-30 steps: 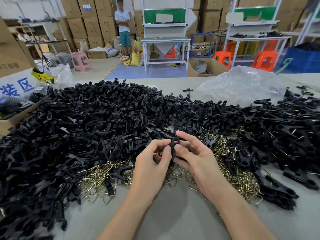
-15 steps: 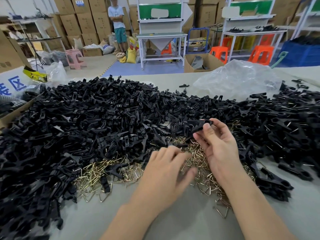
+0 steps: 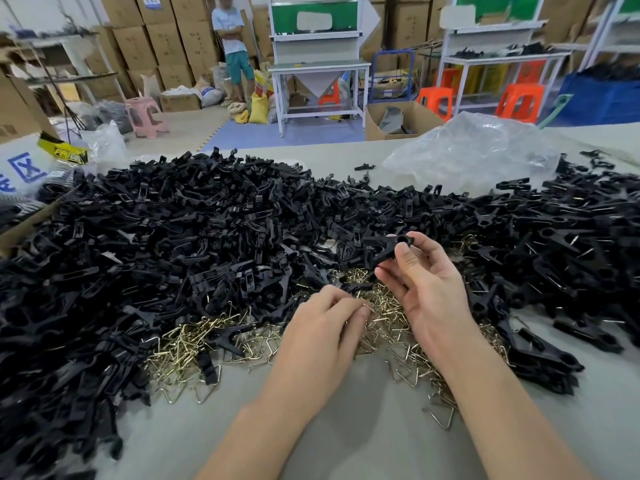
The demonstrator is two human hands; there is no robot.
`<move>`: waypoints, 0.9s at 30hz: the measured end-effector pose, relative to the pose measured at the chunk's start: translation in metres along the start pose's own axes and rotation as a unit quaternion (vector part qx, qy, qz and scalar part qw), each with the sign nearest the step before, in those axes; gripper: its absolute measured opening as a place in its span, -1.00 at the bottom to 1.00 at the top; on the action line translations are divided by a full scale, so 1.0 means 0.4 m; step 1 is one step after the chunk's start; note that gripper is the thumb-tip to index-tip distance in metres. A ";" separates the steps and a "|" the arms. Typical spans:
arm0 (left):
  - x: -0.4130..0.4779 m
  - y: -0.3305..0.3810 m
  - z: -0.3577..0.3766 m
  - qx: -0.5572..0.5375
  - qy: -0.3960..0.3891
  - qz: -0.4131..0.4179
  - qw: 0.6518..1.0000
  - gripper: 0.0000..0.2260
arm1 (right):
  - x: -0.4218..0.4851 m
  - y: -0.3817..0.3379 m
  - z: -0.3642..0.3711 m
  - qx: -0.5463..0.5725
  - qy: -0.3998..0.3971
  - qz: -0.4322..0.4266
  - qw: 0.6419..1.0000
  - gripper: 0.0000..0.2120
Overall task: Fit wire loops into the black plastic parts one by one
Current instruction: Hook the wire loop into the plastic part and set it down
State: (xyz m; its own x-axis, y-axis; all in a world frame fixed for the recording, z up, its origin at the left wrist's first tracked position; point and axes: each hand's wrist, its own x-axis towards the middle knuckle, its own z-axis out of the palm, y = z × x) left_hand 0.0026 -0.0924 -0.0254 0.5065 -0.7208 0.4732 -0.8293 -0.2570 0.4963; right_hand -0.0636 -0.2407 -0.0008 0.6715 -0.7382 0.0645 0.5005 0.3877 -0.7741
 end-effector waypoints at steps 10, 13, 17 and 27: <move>0.011 0.008 -0.031 -0.214 0.117 -0.145 0.959 -0.88 | -0.018 0.005 0.021 0.079 -0.047 0.122 0.988 -0.71; 0.018 0.012 -0.041 -0.277 0.141 -0.188 0.932 -0.92 | -0.027 0.012 0.030 0.084 -0.074 0.146 0.983 -0.71; 0.028 0.000 -0.056 -0.347 0.176 -0.227 0.893 -0.93 | -0.035 0.014 0.040 0.079 -0.090 0.151 0.981 -0.68; 0.042 0.006 -0.061 -0.592 0.147 -0.325 0.722 -0.88 | -0.047 0.023 0.044 0.045 -0.109 0.145 0.982 -0.65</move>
State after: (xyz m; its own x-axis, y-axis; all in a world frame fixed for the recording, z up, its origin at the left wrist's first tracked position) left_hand 0.0149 -0.0892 0.0015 0.8710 -0.4824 -0.0929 0.3023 0.3773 0.8754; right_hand -0.0621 -0.2135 0.0021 0.8895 -0.4569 -0.0094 0.3099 0.6182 -0.7223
